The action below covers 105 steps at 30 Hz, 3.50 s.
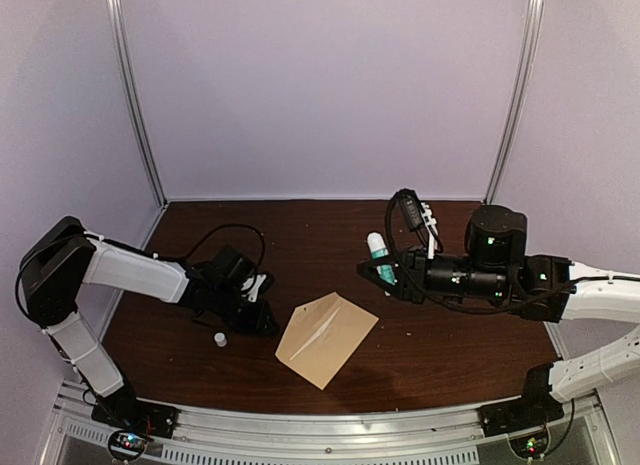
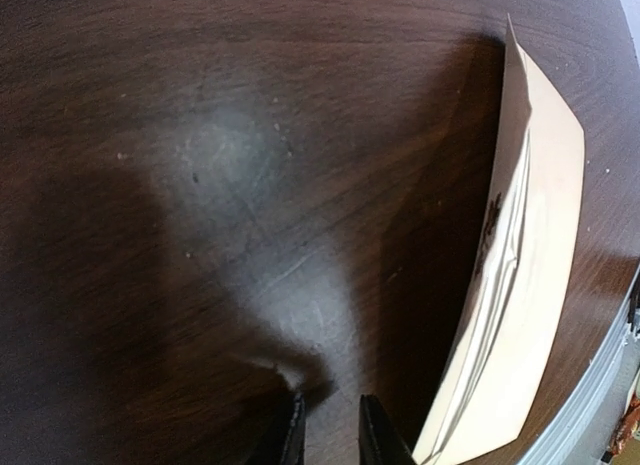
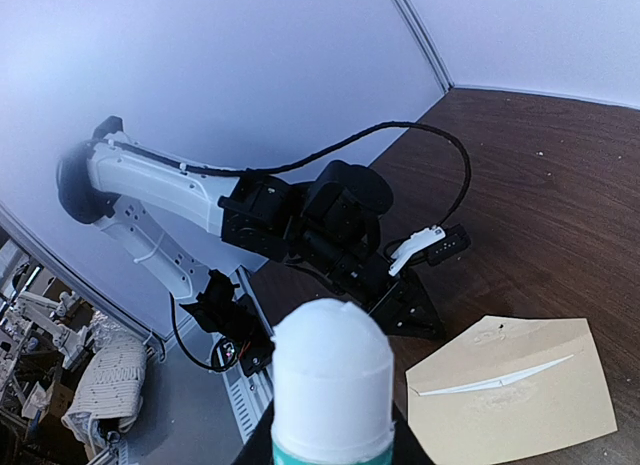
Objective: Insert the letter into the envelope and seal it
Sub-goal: Seal the envelope flap on the envelope.
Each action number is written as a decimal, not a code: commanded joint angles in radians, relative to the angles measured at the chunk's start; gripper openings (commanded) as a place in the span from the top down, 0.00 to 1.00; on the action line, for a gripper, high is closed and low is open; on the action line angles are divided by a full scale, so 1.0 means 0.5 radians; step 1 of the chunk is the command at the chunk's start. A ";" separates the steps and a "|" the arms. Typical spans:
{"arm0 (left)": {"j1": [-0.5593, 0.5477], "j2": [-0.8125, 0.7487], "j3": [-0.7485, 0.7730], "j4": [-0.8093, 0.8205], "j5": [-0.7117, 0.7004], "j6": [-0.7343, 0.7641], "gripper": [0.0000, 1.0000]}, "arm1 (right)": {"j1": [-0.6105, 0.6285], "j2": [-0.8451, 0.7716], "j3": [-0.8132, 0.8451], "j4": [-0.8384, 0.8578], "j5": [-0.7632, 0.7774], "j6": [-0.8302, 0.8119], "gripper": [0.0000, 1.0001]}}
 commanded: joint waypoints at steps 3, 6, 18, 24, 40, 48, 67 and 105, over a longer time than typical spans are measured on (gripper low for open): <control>-0.036 0.063 0.130 0.074 0.052 0.072 0.82 | 0.006 -0.048 0.014 0.023 0.022 0.004 1.00; -0.068 0.092 0.175 0.071 0.077 0.094 0.83 | 0.005 -0.062 -0.001 0.029 0.032 0.013 1.00; -0.199 0.082 0.284 0.077 0.091 0.068 0.86 | 0.005 -0.077 -0.045 0.052 0.040 0.039 1.00; -0.287 0.089 0.366 0.074 0.080 0.045 0.88 | 0.005 -0.058 -0.067 0.072 0.063 0.049 1.00; -0.457 0.275 0.539 0.084 0.012 -0.019 0.95 | 0.006 0.040 -0.208 0.175 0.135 0.153 1.00; -0.489 0.366 0.548 0.134 0.020 -0.037 0.98 | 0.005 0.068 -0.270 0.219 0.160 0.202 1.00; -0.497 0.457 0.355 0.271 -0.029 -0.083 1.00 | -0.013 0.348 -0.377 0.341 0.323 0.326 1.00; -0.636 0.314 0.207 0.372 -0.129 -0.189 1.00 | -0.162 1.369 -0.225 0.894 -0.187 0.316 1.00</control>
